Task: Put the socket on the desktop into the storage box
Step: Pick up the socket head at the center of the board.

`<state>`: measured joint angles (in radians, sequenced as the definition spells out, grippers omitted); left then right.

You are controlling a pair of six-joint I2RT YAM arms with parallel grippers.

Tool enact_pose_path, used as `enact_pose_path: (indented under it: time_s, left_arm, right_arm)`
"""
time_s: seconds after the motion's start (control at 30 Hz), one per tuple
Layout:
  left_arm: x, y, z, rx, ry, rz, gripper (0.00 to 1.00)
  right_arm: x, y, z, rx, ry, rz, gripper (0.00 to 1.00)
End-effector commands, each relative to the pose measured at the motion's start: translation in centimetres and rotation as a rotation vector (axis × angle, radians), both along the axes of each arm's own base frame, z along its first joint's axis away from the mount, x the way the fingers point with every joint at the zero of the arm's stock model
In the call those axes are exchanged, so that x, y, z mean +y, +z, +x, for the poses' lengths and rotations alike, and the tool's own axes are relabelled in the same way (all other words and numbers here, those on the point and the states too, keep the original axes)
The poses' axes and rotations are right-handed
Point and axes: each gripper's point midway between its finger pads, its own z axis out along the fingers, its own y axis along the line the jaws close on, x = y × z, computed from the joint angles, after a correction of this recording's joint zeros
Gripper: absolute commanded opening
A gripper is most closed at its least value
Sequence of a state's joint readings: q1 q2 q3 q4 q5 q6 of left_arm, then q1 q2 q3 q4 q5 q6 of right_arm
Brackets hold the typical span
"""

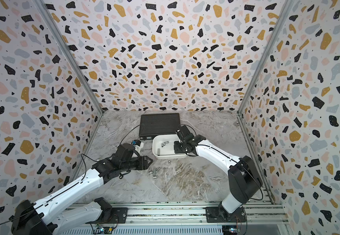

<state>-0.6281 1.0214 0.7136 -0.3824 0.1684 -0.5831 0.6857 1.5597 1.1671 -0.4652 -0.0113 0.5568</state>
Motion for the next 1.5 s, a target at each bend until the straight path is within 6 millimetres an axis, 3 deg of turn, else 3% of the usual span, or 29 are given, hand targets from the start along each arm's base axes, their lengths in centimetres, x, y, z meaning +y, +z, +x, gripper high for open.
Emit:
enact_pose_path:
  time_s: [0.0, 0.43, 0.67, 1.47]
  left_arm:
    - [-0.1, -0.1, -0.9, 0.003, -0.038, -0.021, 0.62]
    - [0.8, -1.3, -2.9, 0.035, -0.029, -0.055, 0.64]
    - [0.9, -2.0, -3.3, 0.052, -0.025, -0.070, 0.64]
    - [1.4, -2.9, -3.3, 0.065, -0.003, -0.041, 0.65]
  right_arm:
    - [-0.1, 1.6, -0.5, -0.082, -0.012, 0.022, 0.44]
    - [0.2, 0.5, -4.3, -0.166, 0.023, 0.032, 0.44]
    - [1.1, -0.7, -5.4, -0.195, 0.050, 0.044, 0.45]
    - [4.8, -4.1, -5.6, -0.167, 0.143, 0.024, 0.45]
